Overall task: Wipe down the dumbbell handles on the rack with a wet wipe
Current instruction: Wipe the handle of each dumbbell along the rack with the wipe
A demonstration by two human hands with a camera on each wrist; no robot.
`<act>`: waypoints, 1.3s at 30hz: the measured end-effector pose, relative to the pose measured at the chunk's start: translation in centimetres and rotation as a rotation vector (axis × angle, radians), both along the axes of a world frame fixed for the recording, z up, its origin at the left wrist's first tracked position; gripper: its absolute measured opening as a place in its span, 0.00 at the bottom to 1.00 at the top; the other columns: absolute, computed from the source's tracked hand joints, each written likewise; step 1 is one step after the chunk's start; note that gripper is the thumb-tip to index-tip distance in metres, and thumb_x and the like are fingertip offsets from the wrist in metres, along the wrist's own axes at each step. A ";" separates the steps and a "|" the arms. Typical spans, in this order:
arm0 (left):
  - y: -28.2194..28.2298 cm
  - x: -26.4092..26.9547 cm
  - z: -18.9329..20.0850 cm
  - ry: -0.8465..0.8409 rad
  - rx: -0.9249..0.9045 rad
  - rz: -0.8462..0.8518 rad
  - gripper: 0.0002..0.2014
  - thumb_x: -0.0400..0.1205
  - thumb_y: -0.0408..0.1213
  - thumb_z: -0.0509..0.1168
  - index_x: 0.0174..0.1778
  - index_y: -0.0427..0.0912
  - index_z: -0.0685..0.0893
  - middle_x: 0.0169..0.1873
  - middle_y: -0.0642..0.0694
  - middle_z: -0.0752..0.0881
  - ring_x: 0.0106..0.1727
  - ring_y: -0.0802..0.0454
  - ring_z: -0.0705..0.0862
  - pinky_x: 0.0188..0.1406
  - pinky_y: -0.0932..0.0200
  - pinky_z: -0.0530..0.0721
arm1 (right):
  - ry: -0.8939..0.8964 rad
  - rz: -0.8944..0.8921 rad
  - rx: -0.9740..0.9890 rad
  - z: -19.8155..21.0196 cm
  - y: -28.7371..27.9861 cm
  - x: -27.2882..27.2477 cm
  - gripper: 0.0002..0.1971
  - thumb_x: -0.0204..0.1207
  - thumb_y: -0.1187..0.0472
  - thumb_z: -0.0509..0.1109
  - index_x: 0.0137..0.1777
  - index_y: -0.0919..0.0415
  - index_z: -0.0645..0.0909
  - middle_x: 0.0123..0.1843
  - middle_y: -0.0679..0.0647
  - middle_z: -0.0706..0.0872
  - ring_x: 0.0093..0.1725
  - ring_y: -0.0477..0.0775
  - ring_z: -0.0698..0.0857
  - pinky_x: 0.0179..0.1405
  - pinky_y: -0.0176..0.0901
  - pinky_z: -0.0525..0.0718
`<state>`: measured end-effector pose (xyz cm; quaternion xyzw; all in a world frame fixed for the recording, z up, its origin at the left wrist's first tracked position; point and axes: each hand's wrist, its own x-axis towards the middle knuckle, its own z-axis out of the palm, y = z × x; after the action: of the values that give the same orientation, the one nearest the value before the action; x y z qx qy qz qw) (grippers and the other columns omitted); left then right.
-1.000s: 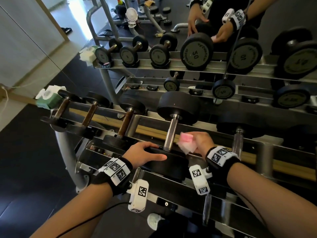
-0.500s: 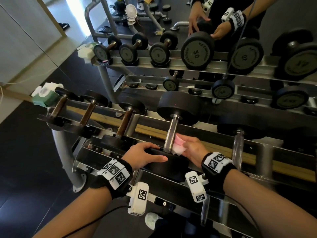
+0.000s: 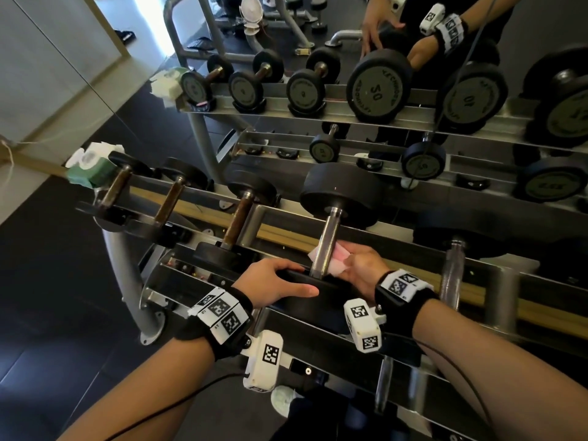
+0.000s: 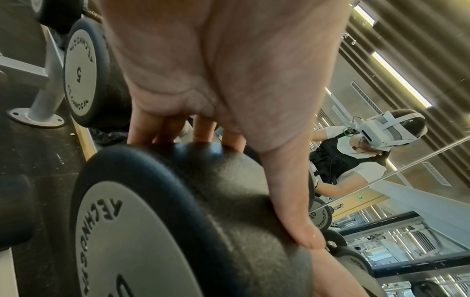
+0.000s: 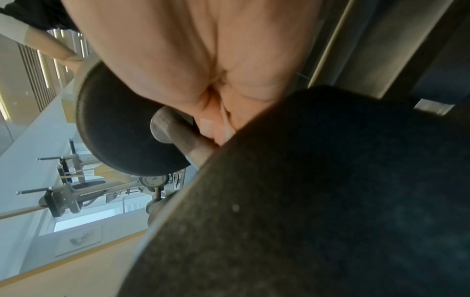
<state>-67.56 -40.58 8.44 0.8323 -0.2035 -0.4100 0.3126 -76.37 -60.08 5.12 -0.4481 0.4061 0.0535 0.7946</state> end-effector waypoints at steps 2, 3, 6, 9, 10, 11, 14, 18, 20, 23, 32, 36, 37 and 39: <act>0.0 0.0 0.0 0.011 0.000 -0.004 0.32 0.65 0.60 0.81 0.66 0.61 0.85 0.55 0.59 0.88 0.53 0.66 0.86 0.39 0.75 0.83 | 0.046 -0.058 -0.003 -0.3 -0.2 -0.3 0.29 0.76 0.83 0.48 0.70 0.67 0.80 0.63 0.67 0.86 0.62 0.65 0.86 0.54 0.55 0.87; 0.1 0.1 0.0 0.011 0.002 -0.005 0.32 0.66 0.60 0.81 0.66 0.61 0.85 0.55 0.59 0.87 0.54 0.66 0.86 0.39 0.76 0.83 | 0.072 -0.096 -0.012 -0.3 -0.3 -0.3 0.27 0.78 0.82 0.49 0.67 0.66 0.82 0.61 0.66 0.87 0.59 0.64 0.87 0.50 0.54 0.88; 0.0 0.2 -0.1 0.007 0.014 -0.016 0.33 0.66 0.60 0.81 0.68 0.60 0.84 0.57 0.59 0.87 0.56 0.64 0.85 0.48 0.71 0.83 | 0.101 -0.200 -0.017 -0.1 -0.5 0.6 0.20 0.84 0.75 0.53 0.62 0.63 0.85 0.49 0.60 0.90 0.48 0.59 0.89 0.40 0.50 0.88; -0.1 0.2 -0.1 0.012 0.020 -0.010 0.33 0.65 0.60 0.82 0.67 0.59 0.84 0.57 0.58 0.87 0.57 0.63 0.86 0.54 0.66 0.86 | 0.028 -0.241 0.078 0.4 0.3 2.1 0.17 0.86 0.75 0.52 0.66 0.69 0.79 0.50 0.63 0.89 0.60 0.66 0.87 0.41 0.50 0.86; -0.1 0.2 -0.1 0.019 0.019 -0.006 0.33 0.65 0.60 0.82 0.67 0.60 0.85 0.57 0.58 0.87 0.56 0.62 0.86 0.52 0.66 0.86 | 0.010 -0.241 0.104 0.5 0.5 2.4 0.16 0.86 0.76 0.51 0.64 0.72 0.79 0.52 0.66 0.88 0.63 0.68 0.85 0.44 0.51 0.86; -0.2 0.2 -0.1 0.021 0.020 -0.004 0.33 0.65 0.60 0.82 0.67 0.60 0.85 0.57 0.58 0.87 0.56 0.63 0.86 0.50 0.67 0.86 | -0.003 -0.239 0.121 0.4 0.7 2.5 0.16 0.85 0.77 0.50 0.61 0.73 0.79 0.50 0.66 0.89 0.60 0.67 0.87 0.47 0.52 0.86; -0.1 0.2 -0.1 0.016 0.022 -0.005 0.34 0.65 0.61 0.81 0.67 0.60 0.84 0.56 0.58 0.87 0.55 0.64 0.86 0.46 0.70 0.84 | -0.042 -0.191 0.141 0.3 0.6 1.5 0.20 0.83 0.79 0.49 0.56 0.71 0.84 0.47 0.66 0.92 0.46 0.59 0.93 0.41 0.47 0.89; -0.1 0.2 -0.1 0.040 0.015 -0.007 0.33 0.65 0.60 0.81 0.67 0.60 0.84 0.55 0.59 0.87 0.53 0.65 0.86 0.37 0.75 0.83 | -0.001 -0.235 0.103 -0.2 -0.3 -0.2 0.24 0.78 0.82 0.50 0.57 0.66 0.86 0.48 0.63 0.92 0.48 0.60 0.92 0.40 0.50 0.90; -0.1 0.3 -0.1 0.055 0.010 -0.005 0.32 0.65 0.60 0.82 0.66 0.61 0.84 0.55 0.59 0.86 0.52 0.64 0.86 0.33 0.77 0.82 | -0.006 -0.258 0.086 0.1 -1.0 -0.3 0.19 0.80 0.78 0.57 0.54 0.63 0.88 0.52 0.61 0.91 0.51 0.59 0.91 0.43 0.51 0.88; -0.1 0.4 -0.1 0.057 0.015 -0.003 0.32 0.64 0.60 0.82 0.65 0.62 0.84 0.54 0.60 0.86 0.52 0.65 0.86 0.32 0.78 0.82 | -0.048 -0.371 0.162 0.7 -1.6 1.5 0.18 0.82 0.79 0.55 0.55 0.68 0.85 0.55 0.63 0.90 0.51 0.57 0.91 0.49 0.51 0.90; -0.5 0.5 0.0 0.019 0.053 -0.022 0.32 0.62 0.63 0.81 0.63 0.63 0.86 0.53 0.62 0.87 0.53 0.67 0.84 0.41 0.74 0.77 | -0.051 -0.314 0.085 0.8 -0.4 1.8 0.22 0.82 0.80 0.52 0.70 0.69 0.79 0.66 0.67 0.85 0.67 0.65 0.83 0.72 0.59 0.79; -0.3 0.6 -0.1 0.022 0.047 -0.039 0.32 0.64 0.63 0.81 0.64 0.63 0.85 0.54 0.61 0.87 0.54 0.65 0.85 0.44 0.72 0.79 | -0.040 -0.319 0.046 1.2 -1.3 0.0 0.26 0.78 0.82 0.50 0.65 0.68 0.83 0.61 0.64 0.87 0.57 0.60 0.88 0.60 0.55 0.86; -0.3 0.6 -0.1 0.019 0.046 -0.042 0.32 0.64 0.63 0.81 0.65 0.63 0.85 0.54 0.61 0.87 0.54 0.65 0.85 0.44 0.72 0.79 | -0.055 -0.358 0.070 1.5 -1.3 0.0 0.24 0.79 0.82 0.50 0.64 0.68 0.84 0.59 0.64 0.88 0.54 0.59 0.89 0.54 0.51 0.87; -0.3 0.6 -0.1 0.016 0.047 -0.047 0.32 0.64 0.63 0.80 0.65 0.63 0.84 0.53 0.62 0.87 0.53 0.66 0.84 0.43 0.73 0.79 | -0.086 -0.448 0.151 1.9 -1.2 0.9 0.22 0.82 0.81 0.50 0.60 0.70 0.84 0.56 0.65 0.88 0.55 0.60 0.88 0.49 0.47 0.88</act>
<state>-66.92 -40.85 8.34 0.8312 -0.2107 -0.4284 0.2848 -75.49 -61.25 7.01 -0.2881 0.4557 -0.1130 0.8346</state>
